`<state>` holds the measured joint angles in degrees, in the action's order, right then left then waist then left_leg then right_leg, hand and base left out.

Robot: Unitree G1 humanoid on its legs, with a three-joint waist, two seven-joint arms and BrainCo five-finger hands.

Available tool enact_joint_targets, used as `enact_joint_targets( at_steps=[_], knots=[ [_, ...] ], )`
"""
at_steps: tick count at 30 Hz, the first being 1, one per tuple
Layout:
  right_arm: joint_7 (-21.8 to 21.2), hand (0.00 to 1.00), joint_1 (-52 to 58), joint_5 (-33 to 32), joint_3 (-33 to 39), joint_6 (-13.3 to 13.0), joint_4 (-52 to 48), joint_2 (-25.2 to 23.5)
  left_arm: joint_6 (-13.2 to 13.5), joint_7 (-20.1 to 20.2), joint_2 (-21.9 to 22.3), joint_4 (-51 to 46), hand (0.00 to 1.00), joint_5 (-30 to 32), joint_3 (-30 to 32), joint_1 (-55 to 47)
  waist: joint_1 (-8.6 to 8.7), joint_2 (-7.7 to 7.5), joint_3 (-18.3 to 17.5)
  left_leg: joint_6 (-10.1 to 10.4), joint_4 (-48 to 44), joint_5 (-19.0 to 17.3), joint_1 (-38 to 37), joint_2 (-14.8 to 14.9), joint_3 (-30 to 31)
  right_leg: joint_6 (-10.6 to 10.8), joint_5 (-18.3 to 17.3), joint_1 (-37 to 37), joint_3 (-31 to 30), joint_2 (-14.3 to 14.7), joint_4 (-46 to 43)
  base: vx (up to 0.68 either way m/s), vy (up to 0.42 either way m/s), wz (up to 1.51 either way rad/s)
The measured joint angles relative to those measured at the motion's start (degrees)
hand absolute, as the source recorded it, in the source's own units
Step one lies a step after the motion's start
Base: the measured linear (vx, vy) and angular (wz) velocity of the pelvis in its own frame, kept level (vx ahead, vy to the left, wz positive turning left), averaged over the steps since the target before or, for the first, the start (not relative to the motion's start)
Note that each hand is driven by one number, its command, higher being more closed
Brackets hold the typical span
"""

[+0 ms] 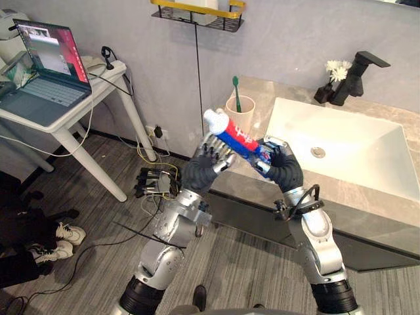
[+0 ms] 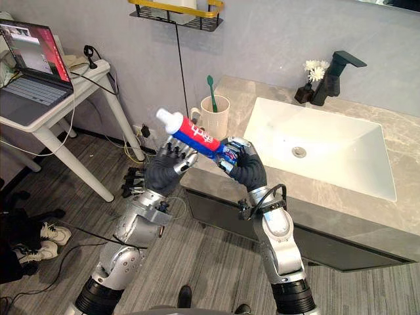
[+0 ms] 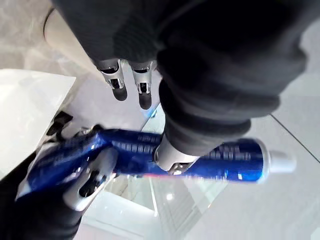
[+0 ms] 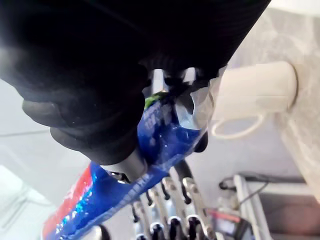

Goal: Organize washtable

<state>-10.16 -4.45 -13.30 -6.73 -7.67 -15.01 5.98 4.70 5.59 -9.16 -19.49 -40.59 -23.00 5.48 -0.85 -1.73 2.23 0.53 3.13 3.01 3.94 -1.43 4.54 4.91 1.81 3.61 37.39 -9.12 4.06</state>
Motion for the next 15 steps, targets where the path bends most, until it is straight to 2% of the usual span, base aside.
enact_joint_targets(
  at_steps=[8,15],
  knots=[
    [0.04,1.0,-0.12,0.32,0.26,1.5,0.0,-1.1,-0.45,0.67,0.02,-0.68,0.0,-0.25,-1.15,-0.8,0.02,-0.04,-0.08,0.0,0.01,0.0,-0.24,0.11,-0.2,0.0,0.01,0.14,-0.24,0.08,0.03,0.01,0.004,0.0],
    [-0.1,1.0,-0.15,0.51,0.24,1.73,0.0,-1.21,-0.45,0.69,0.02,-0.67,0.0,-0.24,-1.19,-1.11,0.02,-0.08,-0.76,0.0,0.06,0.0,-0.33,0.13,-0.24,0.03,0.02,0.18,-0.36,0.1,0.02,0.0,0.0,0.0]
  ],
)
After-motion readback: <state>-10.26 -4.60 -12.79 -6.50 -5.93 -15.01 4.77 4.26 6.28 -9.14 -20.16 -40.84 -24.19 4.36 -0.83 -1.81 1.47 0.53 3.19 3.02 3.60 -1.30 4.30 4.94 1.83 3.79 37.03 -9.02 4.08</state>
